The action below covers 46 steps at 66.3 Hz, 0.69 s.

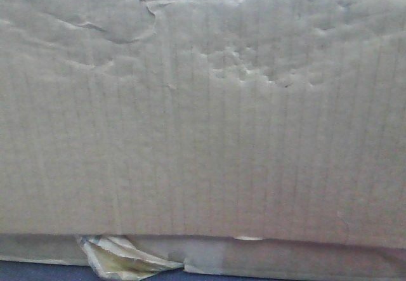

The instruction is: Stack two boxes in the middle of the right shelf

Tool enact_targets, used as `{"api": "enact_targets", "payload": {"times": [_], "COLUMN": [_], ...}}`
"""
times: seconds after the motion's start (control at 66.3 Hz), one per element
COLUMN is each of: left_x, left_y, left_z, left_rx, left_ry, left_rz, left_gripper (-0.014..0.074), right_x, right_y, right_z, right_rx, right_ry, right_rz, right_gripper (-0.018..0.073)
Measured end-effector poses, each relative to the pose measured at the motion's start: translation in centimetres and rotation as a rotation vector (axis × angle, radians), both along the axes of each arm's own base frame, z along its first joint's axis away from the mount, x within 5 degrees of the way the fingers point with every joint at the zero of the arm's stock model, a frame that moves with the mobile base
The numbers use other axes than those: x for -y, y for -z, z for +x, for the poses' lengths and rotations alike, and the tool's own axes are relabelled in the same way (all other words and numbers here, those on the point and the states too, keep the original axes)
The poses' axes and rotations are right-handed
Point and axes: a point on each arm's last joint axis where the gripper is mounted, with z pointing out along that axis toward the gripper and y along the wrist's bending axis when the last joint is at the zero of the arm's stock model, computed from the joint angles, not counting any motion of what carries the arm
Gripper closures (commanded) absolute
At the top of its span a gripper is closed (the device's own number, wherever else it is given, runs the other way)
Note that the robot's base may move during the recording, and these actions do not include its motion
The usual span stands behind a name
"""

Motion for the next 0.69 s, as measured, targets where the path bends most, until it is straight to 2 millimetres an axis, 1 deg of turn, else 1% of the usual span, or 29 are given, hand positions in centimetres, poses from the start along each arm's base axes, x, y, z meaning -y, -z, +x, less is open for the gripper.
{"api": "enact_targets", "payload": {"times": [0.136, 0.181, 0.302, 0.422, 0.467, 0.573, 0.633, 0.694], "left_x": [0.2, 0.2, 0.3, 0.1, 0.0, -0.9, -2.0, -2.9], "left_y": [-0.5, -0.3, 0.2, 0.2, 0.2, 0.0, 0.0, -0.1], "left_z": [3.7, 5.0, 7.6, 10.2, 11.3, 13.2, 14.4, 15.2], "left_rx": [-0.098, -0.128, -0.187, -0.234, -0.255, -0.308, -0.344, -0.359], "left_ry": [0.005, 0.005, 0.003, -0.005, -0.002, 0.008, 0.008, 0.017], "left_rz": [-0.009, -0.011, -0.01, 0.026, 0.067, 0.139, 0.171, 0.176], "left_gripper": [0.0708, 0.0708, 0.0708, 0.0708, 0.0708, 0.0708, 0.0708, 0.0708], "right_x": [0.0, 0.0, 0.0, 0.0, 0.0, 0.0, 0.0, 0.0], "right_y": [0.0, 0.0, 0.0, 0.0, 0.0, 0.0, 0.0, 0.0], "right_z": [0.0, 0.0, 0.0, 0.0, 0.0, 0.0, 0.0, 0.0], "right_rx": [0.0, 0.0, 0.0, 0.0, 0.0, 0.0, 0.0, 0.0], "right_ry": [0.0, 0.0, 0.0, 0.0, 0.0, 0.0, 0.0, 0.0], "right_rz": [0.0, 0.0, 0.0, 0.0, 0.0, 0.0, 0.0, 0.0], "right_gripper": [0.0722, 0.0722, 0.0722, 0.0722, 0.0722, 0.0722, 0.0722, 0.0722]}}
